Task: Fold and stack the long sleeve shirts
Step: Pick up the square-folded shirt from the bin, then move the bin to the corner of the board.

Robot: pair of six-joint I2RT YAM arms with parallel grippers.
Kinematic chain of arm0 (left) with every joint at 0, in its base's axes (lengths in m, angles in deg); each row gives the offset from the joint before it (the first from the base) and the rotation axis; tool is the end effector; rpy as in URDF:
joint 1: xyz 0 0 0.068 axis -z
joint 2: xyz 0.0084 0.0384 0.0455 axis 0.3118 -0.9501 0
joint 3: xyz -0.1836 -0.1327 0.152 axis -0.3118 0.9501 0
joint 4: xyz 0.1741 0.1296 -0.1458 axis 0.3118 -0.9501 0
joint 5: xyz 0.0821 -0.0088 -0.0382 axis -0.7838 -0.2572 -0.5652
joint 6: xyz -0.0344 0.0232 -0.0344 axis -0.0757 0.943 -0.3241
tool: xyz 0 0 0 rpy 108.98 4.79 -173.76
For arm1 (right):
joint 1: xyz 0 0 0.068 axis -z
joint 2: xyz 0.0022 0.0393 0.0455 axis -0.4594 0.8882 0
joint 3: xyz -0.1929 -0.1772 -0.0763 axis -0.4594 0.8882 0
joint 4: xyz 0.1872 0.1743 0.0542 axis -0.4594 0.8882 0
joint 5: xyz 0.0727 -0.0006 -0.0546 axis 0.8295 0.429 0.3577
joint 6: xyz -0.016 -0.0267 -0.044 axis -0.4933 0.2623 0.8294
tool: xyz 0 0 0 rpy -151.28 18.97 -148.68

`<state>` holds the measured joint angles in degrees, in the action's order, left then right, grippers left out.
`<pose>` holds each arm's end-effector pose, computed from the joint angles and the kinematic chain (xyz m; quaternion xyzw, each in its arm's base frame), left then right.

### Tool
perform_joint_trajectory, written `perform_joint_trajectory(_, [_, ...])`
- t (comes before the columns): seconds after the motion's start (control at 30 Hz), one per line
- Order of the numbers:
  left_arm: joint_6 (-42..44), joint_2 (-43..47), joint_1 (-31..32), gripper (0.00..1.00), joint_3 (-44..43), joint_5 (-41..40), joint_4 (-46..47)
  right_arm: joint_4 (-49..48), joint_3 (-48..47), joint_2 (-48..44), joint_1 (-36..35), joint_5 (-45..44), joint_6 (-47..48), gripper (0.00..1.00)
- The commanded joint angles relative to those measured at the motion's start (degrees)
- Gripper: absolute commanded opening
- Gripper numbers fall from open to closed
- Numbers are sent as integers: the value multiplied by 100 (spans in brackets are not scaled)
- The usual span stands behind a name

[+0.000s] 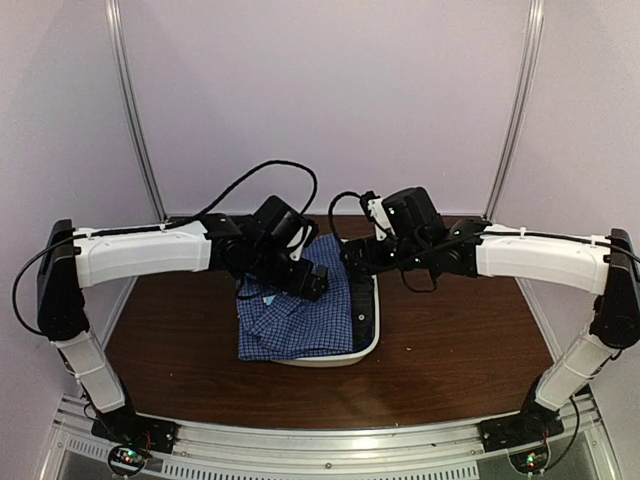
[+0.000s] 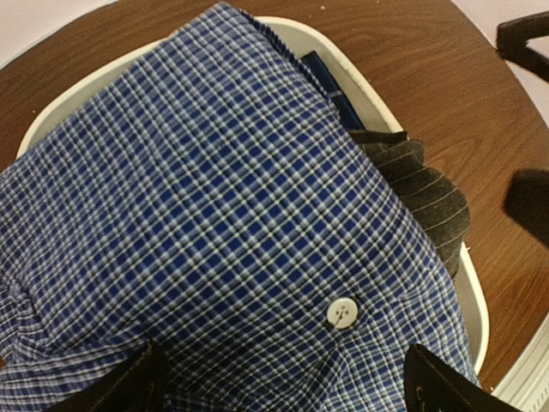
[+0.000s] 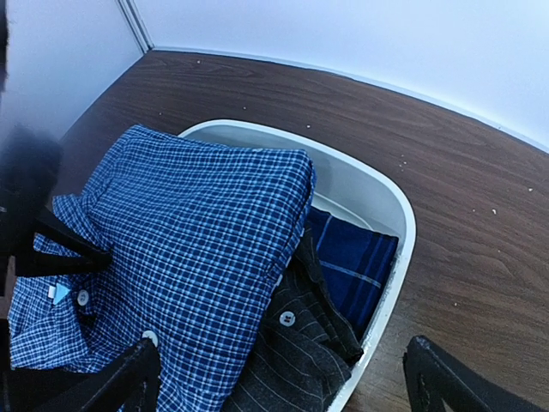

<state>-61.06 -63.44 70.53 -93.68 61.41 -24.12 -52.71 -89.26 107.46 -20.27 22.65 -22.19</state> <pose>0.2358 -0.3004 0.2690 0.1701 0.9216 -0.1928 0.2907 0.2477 0.2671 0.2900 -0.2078 0.8598 0.2212 0.4106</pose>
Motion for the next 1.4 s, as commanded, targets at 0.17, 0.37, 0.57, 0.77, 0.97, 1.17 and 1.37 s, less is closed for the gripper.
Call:
perform_joint_trajectory(0.17, [-3,-920,54,98,-595,-849,-444,97,370,-457,78,-380,-190,100])
perform_joint_trajectory(0.37, [-94,-1263,51,62,-695,-1048,-452,112,430,-509,77,-377,-200,100])
perform_joint_trajectory(0.57, [-163,-1206,11,0,-834,-1396,-562,150,458,-522,77,-341,-207,100])
perform_joint_trajectory(0.77, [-335,-293,-61,0,-847,-2135,-649,117,482,-557,77,-247,-234,100])
perform_joint_trajectory(0.97, [-476,946,-222,0,-919,-3112,-843,24,379,-412,48,119,-287,100])
perform_joint_trajectory(1.17, [-547,1852,-635,0,-962,-3867,-1152,-82,15,-55,-125,521,-298,93])
perform_joint_trajectory(1.37, [-476,2262,-1187,0,-976,-3986,-1278,-259,-655,680,-517,1037,-418,76])
